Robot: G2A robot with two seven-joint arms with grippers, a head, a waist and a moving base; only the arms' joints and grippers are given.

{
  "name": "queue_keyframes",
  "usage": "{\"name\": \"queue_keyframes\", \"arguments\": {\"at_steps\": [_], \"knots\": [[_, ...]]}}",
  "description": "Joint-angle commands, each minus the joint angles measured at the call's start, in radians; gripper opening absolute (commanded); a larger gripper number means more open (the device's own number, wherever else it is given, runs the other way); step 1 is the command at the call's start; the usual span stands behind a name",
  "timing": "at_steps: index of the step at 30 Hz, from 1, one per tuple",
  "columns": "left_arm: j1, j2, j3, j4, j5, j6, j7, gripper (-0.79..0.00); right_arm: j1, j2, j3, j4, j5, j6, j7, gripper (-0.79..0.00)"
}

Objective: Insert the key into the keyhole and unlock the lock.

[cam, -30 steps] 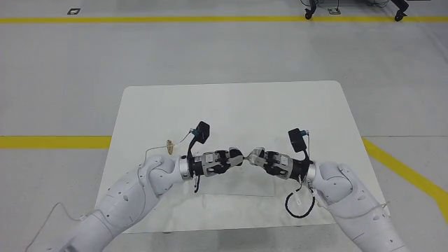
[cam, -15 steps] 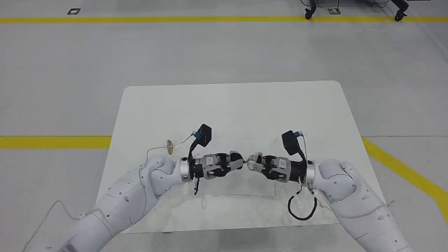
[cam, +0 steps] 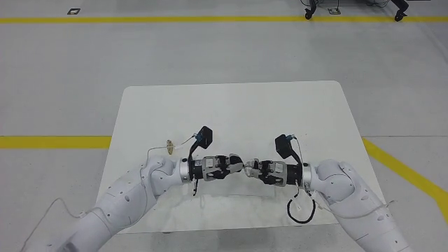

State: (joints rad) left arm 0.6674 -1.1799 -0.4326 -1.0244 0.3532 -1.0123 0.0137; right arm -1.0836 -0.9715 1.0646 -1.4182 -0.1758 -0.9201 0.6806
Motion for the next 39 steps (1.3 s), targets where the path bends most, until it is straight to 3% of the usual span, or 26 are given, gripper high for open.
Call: {"name": "queue_keyframes", "arguments": {"at_steps": [1,7,9,10,15,18,21,24,27,30,33,36,39], "knots": [[-0.001,0.002,0.003,0.001,0.005,0.0,0.008,-0.785,-0.002,0.001,0.002,-0.001,-0.002,0.002,-0.002,-0.785],[0.0,0.01,0.009,-0.002,0.021,0.0,0.034,-0.785,-0.008,0.004,0.002,-0.01,-0.009,0.008,-0.002,-0.785],[0.0,0.013,0.01,-0.003,0.026,0.0,0.042,-0.456,-0.009,0.004,0.0,-0.013,-0.011,0.01,-0.001,-0.785],[0.001,0.014,0.012,-0.003,0.029,0.0,0.045,0.0,-0.009,0.004,-0.002,-0.014,-0.011,0.012,-0.002,-0.785],[0.003,0.026,0.007,-0.004,0.058,0.0,0.072,0.0,-0.007,0.004,-0.002,-0.017,-0.018,0.015,-0.009,-0.785],[0.002,0.048,-0.014,-0.035,0.118,0.0,0.077,0.0,-0.016,0.009,0.015,-0.043,-0.038,0.017,-0.021,-0.785],[0.016,0.096,-0.075,-0.107,0.19,0.0,0.068,0.0,-0.045,0.017,0.055,-0.075,-0.07,0.021,-0.049,-0.785],[0.074,0.165,-0.183,-0.243,0.258,0.018,0.014,0.0,-0.077,0.025,0.097,-0.097,-0.097,0.022,-0.09,-0.785],[0.199,0.239,-0.317,-0.465,0.283,0.144,-0.093,0.0,-0.096,0.028,0.115,-0.109,-0.128,0.026,-0.115,-0.785],[0.354,0.306,-0.466,-0.678,0.288,0.352,-0.267,0.0,-0.096,0.028,0.115,-0.109,-0.128,0.026,-0.115,-0.785],[0.497,0.349,-0.607,-0.854,0.287,0.58,-0.416,0.0,-0.096,0.028,0.115,-0.109,-0.128,0.026,-0.115,-0.785],[0.608,0.374,-0.729,-0.948,0.271,0.726,-0.485,0.0,-0.096,0.028,0.115,-0.109,-0.128,0.026,-0.115,-0.785],[0.675,0.387,-0.824,-0.961,0.229,0.786,-0.521,0.0,-0.096,0.028,0.115,-0.109,-0.128,0.026,-0.115,-0.785]]}}
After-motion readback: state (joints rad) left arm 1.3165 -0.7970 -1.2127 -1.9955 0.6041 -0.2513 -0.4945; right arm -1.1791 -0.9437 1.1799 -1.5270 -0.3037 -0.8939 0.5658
